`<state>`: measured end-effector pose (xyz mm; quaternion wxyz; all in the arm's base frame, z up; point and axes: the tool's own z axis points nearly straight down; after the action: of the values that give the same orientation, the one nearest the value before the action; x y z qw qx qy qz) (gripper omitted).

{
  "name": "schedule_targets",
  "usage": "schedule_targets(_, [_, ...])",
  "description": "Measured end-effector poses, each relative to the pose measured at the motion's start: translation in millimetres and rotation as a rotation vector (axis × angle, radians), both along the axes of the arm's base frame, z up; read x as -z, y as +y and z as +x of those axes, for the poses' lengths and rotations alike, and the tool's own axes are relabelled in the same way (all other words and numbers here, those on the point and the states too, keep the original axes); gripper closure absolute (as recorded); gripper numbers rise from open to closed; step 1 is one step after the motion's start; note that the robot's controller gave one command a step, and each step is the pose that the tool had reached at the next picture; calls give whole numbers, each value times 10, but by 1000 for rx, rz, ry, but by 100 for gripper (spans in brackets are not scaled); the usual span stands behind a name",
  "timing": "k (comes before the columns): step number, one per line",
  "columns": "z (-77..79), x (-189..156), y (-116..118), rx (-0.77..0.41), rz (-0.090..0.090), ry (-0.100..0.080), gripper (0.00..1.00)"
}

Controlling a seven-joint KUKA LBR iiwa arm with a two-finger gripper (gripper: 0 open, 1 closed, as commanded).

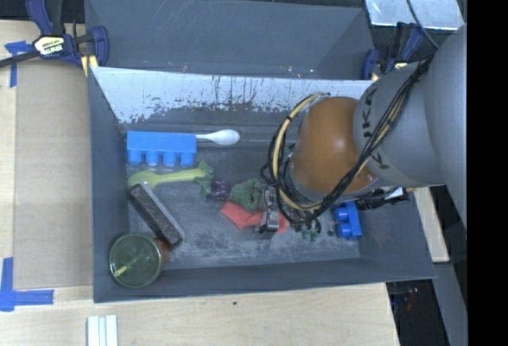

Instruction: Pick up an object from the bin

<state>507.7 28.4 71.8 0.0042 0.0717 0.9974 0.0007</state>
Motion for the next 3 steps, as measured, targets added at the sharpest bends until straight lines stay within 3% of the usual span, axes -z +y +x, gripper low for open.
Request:
schedule_targets(2, [3,-193,-2,-3,0,-5,100])
schedule_targets(3, [-5,-479,-6,-4,0,-1,100])
